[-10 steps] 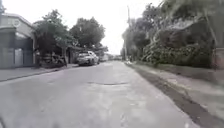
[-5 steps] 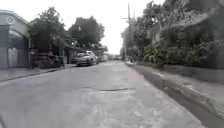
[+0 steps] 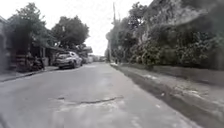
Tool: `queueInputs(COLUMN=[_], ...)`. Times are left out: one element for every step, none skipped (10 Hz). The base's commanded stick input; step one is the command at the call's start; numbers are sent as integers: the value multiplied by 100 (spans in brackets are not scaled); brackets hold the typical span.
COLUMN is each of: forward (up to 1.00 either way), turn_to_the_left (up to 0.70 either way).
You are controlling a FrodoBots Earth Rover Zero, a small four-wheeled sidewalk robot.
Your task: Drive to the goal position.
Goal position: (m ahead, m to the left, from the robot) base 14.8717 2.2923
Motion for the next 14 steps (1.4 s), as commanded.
queueInputs(forward=[100, 100, 100, 100, 100, 100, 100, 100, 100, 100, 100, 100, 100, 100], turn_to_the_left=[0, 0, 0, 0, 0, 0, 0, 0, 0, 0, 0, 0, 0, 0])
